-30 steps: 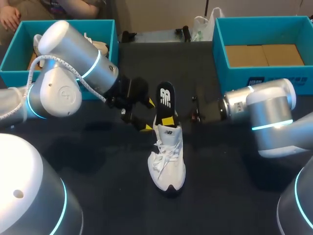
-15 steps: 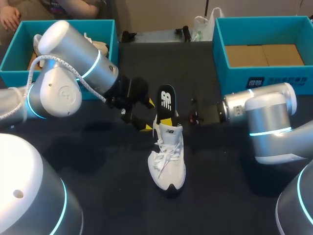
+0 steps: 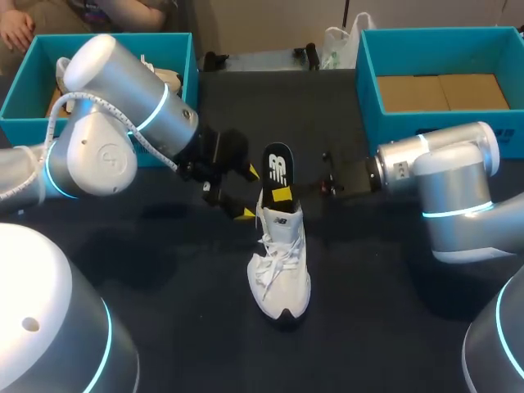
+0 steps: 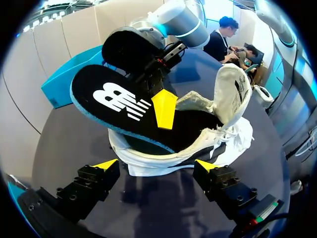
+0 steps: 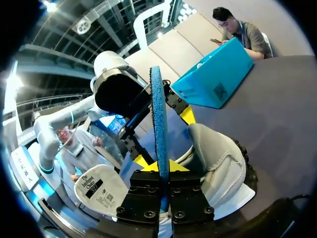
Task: Take the shoe out of the shoebox, open the shoe tongue, remove and reinsert the insole, then place the shoe into the shoebox
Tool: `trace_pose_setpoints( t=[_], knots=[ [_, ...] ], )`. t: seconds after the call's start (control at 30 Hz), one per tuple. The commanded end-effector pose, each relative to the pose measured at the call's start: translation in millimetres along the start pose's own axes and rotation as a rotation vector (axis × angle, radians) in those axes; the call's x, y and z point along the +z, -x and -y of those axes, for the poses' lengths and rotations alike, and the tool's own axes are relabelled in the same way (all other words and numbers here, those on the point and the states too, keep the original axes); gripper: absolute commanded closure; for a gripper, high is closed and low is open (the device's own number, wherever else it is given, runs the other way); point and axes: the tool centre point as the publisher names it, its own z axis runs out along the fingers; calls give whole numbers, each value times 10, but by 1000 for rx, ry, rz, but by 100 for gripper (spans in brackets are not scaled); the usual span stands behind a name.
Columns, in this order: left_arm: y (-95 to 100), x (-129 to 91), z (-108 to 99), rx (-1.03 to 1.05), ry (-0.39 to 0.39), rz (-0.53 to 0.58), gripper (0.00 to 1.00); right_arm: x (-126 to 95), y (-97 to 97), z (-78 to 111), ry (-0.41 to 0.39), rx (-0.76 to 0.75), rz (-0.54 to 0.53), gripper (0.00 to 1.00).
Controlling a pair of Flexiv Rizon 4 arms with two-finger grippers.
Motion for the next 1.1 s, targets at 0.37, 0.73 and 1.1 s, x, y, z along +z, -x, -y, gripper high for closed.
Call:
trace_pose_setpoints(
  t=[0.37, 0.73, 1.1],
  knots=[
    [7, -1, 4, 0, 3, -1, 0, 190, -103, 344, -31, 95, -31, 100],
    [7, -1, 4, 0, 3, -1, 0, 186, -132, 332, -33, 96, -17, 78],
    [7, -1, 4, 0, 3, -1, 0, 97, -123, 44, -49, 24, 6, 62]
  ],
)
